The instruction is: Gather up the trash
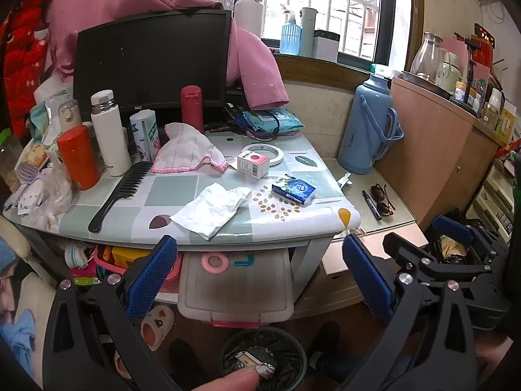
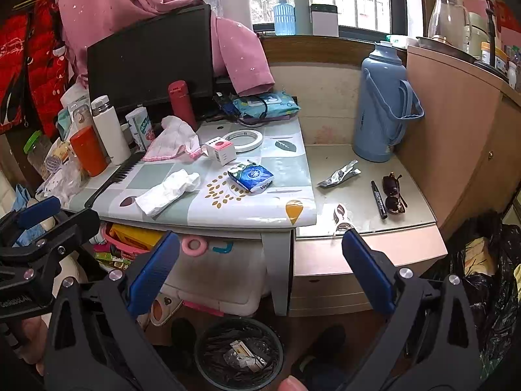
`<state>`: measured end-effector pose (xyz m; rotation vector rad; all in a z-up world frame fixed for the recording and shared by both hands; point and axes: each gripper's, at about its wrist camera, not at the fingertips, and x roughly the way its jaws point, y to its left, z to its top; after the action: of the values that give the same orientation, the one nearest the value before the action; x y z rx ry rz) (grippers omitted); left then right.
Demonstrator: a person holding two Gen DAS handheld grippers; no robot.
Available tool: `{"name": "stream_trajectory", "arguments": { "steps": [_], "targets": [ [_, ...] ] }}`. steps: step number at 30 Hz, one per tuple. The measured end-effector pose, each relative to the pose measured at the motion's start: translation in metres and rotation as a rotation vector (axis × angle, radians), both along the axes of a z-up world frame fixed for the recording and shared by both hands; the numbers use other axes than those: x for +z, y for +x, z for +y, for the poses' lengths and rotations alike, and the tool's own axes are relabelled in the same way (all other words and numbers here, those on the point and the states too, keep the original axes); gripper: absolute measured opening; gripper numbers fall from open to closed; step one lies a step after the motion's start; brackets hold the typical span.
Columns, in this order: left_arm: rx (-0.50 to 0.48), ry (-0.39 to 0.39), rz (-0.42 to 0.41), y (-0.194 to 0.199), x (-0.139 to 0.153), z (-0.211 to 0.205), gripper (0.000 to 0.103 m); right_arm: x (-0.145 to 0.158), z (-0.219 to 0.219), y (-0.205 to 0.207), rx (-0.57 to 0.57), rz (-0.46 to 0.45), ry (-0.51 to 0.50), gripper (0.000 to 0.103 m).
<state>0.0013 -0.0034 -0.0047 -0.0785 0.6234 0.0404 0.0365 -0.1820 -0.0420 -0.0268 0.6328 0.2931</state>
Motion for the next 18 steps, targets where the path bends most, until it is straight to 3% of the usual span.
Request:
{"name": "stream_trajectory", "arguments": {
  "steps": [18],
  "targets": [
    [0.012, -0.013, 0.01, -0.0031, -0.0018, 0.0058, 0.099, 0.0062, 0.0017, -0.0018, 0.003, -0.007, 0.002, 0.098]
  ]
}}
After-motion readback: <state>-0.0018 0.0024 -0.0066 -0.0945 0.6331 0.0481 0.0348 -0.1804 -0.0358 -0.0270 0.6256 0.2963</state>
